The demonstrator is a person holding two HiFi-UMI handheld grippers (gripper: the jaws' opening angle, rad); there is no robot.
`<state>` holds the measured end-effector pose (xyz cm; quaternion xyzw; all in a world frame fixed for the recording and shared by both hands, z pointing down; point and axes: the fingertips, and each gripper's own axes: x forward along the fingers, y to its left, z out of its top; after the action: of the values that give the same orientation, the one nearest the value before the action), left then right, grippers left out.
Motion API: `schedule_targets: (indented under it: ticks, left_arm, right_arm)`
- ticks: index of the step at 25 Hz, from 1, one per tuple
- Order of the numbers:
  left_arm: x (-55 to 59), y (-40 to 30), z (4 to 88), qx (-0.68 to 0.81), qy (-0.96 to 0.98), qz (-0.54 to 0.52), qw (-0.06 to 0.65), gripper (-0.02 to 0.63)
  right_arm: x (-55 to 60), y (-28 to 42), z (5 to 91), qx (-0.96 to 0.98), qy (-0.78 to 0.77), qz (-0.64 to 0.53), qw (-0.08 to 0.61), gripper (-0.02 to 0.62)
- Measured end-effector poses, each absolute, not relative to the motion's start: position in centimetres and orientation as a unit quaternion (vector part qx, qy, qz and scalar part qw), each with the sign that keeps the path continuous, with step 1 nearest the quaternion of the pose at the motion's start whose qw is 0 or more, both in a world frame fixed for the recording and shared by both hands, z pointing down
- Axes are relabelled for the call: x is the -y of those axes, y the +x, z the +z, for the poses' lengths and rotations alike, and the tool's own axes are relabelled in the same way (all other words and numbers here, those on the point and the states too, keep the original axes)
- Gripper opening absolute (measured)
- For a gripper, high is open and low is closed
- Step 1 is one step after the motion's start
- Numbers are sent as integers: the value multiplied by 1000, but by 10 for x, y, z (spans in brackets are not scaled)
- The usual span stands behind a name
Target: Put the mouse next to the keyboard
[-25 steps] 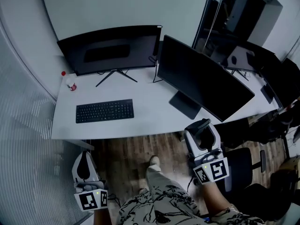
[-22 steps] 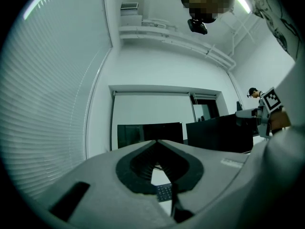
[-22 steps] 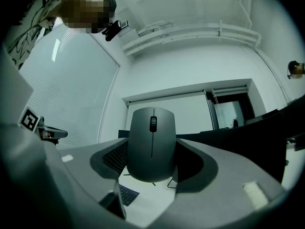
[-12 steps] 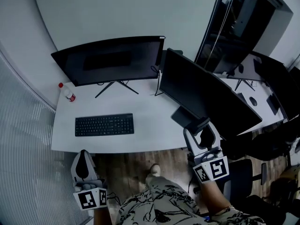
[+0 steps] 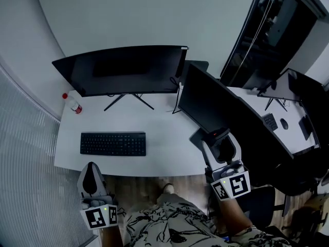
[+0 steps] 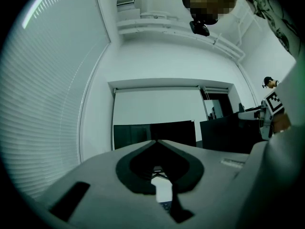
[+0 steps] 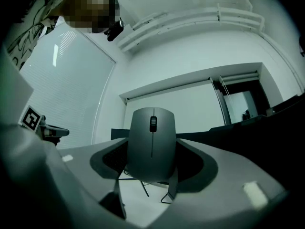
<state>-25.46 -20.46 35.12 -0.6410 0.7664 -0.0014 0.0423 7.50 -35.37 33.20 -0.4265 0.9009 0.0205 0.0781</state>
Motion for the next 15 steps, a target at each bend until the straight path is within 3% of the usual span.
schedule_targets:
  ticks: [15]
  left_arm:
    - [271, -301, 354, -734, -678, -8, 36, -2]
  right_arm:
    - [397, 27, 347, -892, -449, 9, 43, 299]
